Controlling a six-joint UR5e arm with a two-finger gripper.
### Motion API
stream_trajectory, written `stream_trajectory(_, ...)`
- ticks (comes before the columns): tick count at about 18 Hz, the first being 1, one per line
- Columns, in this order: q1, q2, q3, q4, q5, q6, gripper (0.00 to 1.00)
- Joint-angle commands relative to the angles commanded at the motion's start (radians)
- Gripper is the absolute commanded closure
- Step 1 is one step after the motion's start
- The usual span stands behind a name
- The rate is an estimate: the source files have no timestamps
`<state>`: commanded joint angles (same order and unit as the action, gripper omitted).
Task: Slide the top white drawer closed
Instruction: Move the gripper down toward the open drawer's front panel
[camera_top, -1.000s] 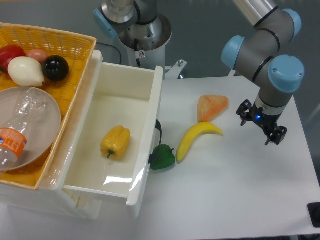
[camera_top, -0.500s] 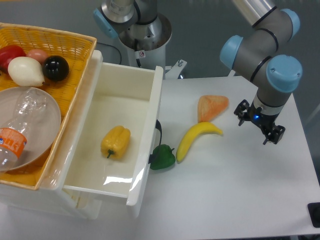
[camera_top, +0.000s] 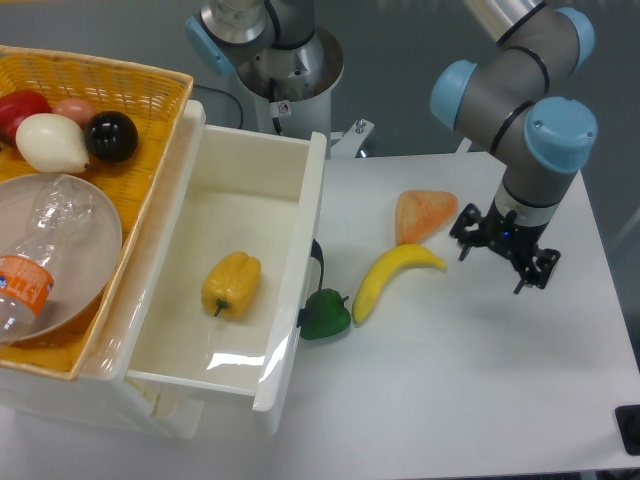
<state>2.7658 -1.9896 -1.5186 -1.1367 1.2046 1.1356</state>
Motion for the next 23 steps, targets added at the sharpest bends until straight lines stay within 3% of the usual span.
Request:
stream_trajectory(1, -0.005, 0.002, -0.002, 0.0, -0.038, -0.035, 0.2)
stream_trajectory(6, -0.051, 0.008, -0.023, -0.002, -0.074, -0.072, 0.28)
stream_trajectory(9, -0.064, 0.009, -0.051, -0.003, -0.074, -0.114, 0.43)
stream_trajectory(13, -0.068, 0.009, -0.055, -0.008, -0.108, -0.122, 0.7)
stream_trajectory(16, -0.064, 0.009, -0.057, -0.014, -0.123, -0.123, 1.0)
stream_trajectory(23, -0.084, 0.014, -0.08, -0.086, -0.168, -0.123, 1.0)
